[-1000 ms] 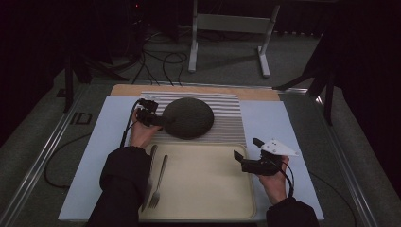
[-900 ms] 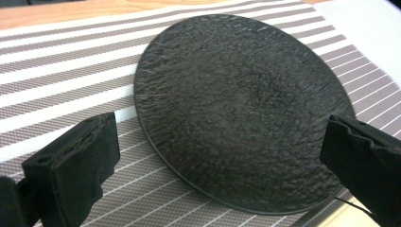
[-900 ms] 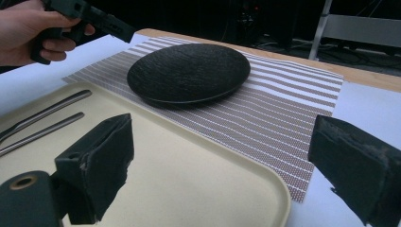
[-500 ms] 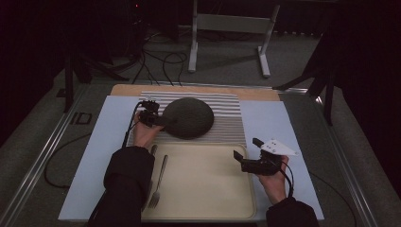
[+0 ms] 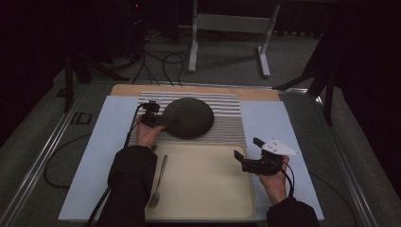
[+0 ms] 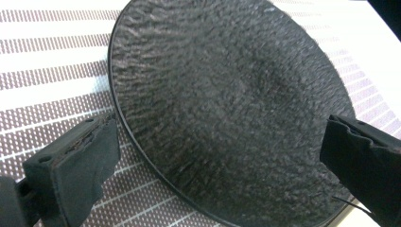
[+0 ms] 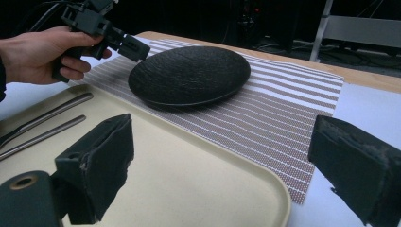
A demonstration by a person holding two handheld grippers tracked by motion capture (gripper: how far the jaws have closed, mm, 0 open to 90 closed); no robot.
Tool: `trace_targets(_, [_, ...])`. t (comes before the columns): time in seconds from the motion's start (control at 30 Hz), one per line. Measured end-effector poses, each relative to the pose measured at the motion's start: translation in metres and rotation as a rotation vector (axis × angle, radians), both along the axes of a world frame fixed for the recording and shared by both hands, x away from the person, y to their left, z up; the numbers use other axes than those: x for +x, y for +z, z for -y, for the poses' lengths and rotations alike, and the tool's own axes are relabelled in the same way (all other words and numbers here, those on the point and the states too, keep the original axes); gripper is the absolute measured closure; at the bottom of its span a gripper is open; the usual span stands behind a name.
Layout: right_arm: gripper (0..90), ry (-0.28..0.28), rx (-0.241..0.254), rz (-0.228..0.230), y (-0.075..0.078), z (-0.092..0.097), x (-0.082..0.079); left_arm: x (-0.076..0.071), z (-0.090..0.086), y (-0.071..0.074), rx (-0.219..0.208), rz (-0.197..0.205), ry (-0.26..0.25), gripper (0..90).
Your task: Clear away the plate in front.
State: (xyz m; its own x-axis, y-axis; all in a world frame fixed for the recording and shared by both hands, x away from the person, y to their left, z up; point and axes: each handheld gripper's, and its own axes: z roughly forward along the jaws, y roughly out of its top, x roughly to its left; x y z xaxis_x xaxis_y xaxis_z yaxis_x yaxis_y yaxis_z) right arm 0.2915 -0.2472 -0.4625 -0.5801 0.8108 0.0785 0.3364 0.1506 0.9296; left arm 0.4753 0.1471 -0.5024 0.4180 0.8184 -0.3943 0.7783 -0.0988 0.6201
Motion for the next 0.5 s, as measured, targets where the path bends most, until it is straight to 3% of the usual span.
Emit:
trace_targets(0.23, [7.7, -0.001, -0.002, 0.002, 0.0004, -0.0004, -0.0003, 0.0022, -0.0022, -0.003, -0.025, -0.037, 0.0, 5.0])
trace_targets(0.4, [7.7, 0.001, -0.001, 0.0, 0.0007, -0.0003, -0.0003, 0.0038, -0.0022, -0.005, 0.004, -0.055, 0.014, 8.6])
trace_targets(0.5, [7.7, -0.001, -0.003, 0.001, 0.0007, -0.0002, -0.0003, 0.0053, -0.002, -0.0096, -0.029, -0.091, 0.013, 13.1])
